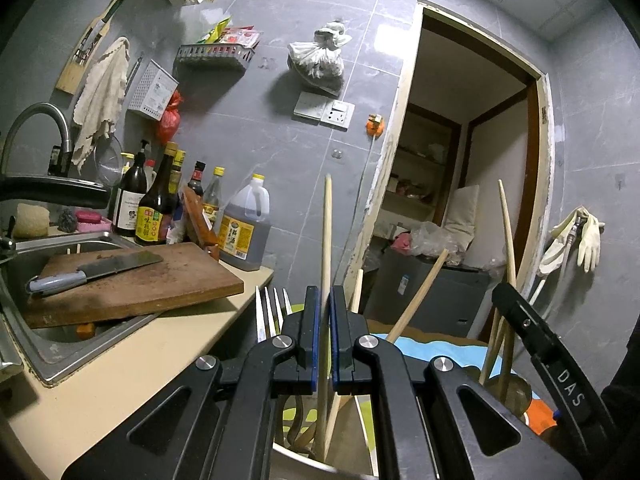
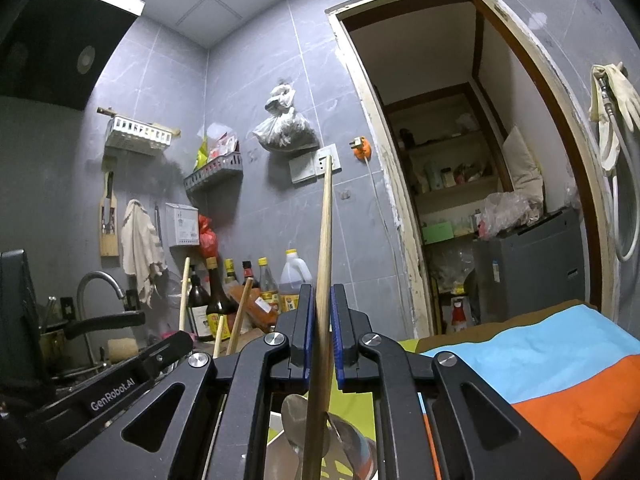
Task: Organize utensils
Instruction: 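Lower the chopstick into the white holder with the left tool while the right drops its chopstick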
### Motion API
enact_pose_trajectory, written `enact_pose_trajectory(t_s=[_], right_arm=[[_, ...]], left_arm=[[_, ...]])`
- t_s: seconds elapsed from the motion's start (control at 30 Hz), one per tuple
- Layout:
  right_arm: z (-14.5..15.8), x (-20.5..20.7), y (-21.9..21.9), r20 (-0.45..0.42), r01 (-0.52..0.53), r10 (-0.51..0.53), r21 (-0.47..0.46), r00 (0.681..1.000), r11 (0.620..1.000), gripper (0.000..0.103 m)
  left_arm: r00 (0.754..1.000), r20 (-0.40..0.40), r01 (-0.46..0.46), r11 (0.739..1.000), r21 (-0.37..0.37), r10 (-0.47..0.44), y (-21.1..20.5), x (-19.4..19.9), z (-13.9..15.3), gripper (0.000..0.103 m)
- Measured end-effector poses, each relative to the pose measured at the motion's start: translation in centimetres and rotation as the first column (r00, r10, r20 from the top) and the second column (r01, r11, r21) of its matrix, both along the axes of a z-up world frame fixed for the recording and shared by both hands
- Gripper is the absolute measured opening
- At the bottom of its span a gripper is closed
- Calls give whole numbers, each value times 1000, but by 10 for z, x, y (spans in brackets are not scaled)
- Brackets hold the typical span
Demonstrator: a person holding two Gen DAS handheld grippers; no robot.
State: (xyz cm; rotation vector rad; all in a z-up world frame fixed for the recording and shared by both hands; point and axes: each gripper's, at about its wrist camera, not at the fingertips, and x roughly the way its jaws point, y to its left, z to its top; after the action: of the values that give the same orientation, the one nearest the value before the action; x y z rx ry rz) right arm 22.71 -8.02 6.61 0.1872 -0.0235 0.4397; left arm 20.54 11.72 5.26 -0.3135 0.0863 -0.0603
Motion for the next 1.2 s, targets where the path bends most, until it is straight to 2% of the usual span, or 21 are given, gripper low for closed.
enact_pose_trajectory(t_s=[0.37,0.53,1.2], right_arm=[[-1,-1,0,0,2,-2,-1,1000,1000,8],[-3,-3,1,0,2,-2,2,1000,1000,20],[0,-7,0,9,7,-7,-5,1000,1000,21]], left_arm=[[1000,0,10,1000,19,-10,-4,-1,2,3],[1000,2,14,1000,27,-14,-4,-1,3,3],[1000,11,21,999,40,-21,-5,-3,6,4]])
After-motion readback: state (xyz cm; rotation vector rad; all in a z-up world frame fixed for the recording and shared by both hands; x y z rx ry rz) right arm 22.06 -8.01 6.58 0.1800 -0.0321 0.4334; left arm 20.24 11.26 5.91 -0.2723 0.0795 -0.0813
